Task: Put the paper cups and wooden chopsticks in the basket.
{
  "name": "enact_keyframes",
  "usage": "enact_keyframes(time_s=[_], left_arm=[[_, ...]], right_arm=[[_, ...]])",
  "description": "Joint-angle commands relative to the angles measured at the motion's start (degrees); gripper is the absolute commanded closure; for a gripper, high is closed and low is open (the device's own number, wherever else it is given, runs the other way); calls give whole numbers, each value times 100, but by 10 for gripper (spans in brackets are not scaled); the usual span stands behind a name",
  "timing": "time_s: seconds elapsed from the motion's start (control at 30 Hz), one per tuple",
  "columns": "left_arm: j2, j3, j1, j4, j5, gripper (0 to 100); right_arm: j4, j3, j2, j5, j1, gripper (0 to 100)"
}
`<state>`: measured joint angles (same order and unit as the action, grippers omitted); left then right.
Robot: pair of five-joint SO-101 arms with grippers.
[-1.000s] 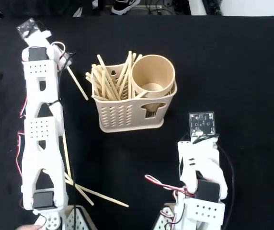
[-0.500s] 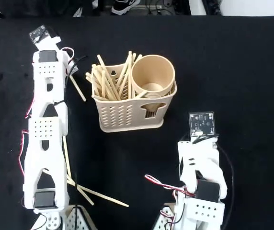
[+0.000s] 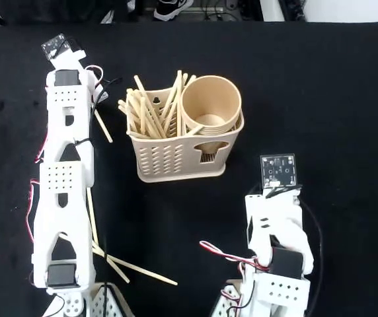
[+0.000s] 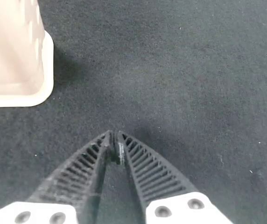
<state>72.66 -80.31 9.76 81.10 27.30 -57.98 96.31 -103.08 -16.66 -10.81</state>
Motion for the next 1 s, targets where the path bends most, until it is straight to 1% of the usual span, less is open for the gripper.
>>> enact_keyframes(time_s=[0.0, 0.07, 0.1, 0.2, 0.23, 0.37, 0.43, 0.57, 0.77, 0.87, 0.97], left_arm=[[-229, -708, -75, 668, -53, 970], [-255, -1446, -101, 1310, -53, 970], [-334, -1613, -92, 1574, -62, 970], [-782, -1516, -101, 1934, -62, 970], [-949, -1499, -92, 1996, -114, 970], [-1398, -1288, -84, 2004, -756, 971], [-1556, -1068, -92, 2004, -791, 971], [-2127, -110, -295, 2022, -844, 972], [-4097, 2202, -585, 1987, -976, 971], [-4932, 2967, -646, 1837, -985, 971], [-5582, 3741, -593, 1503, -958, 971]], right_arm=[[0, 13, -418, -26, 62, 984], [9, 13, -418, -26, 62, 984], [9, 13, -418, -26, 62, 984], [18, 13, -418, -26, 62, 984], [26, 13, -418, -26, 62, 984], [26, 13, -418, -26, 62, 984], [26, 13, -426, -26, 62, 984], [132, 13, -426, -26, 70, 984], [105, 13, -418, -26, 70, 984], [105, 13, -409, -26, 70, 984], [105, 13, -409, -26, 70, 984]])
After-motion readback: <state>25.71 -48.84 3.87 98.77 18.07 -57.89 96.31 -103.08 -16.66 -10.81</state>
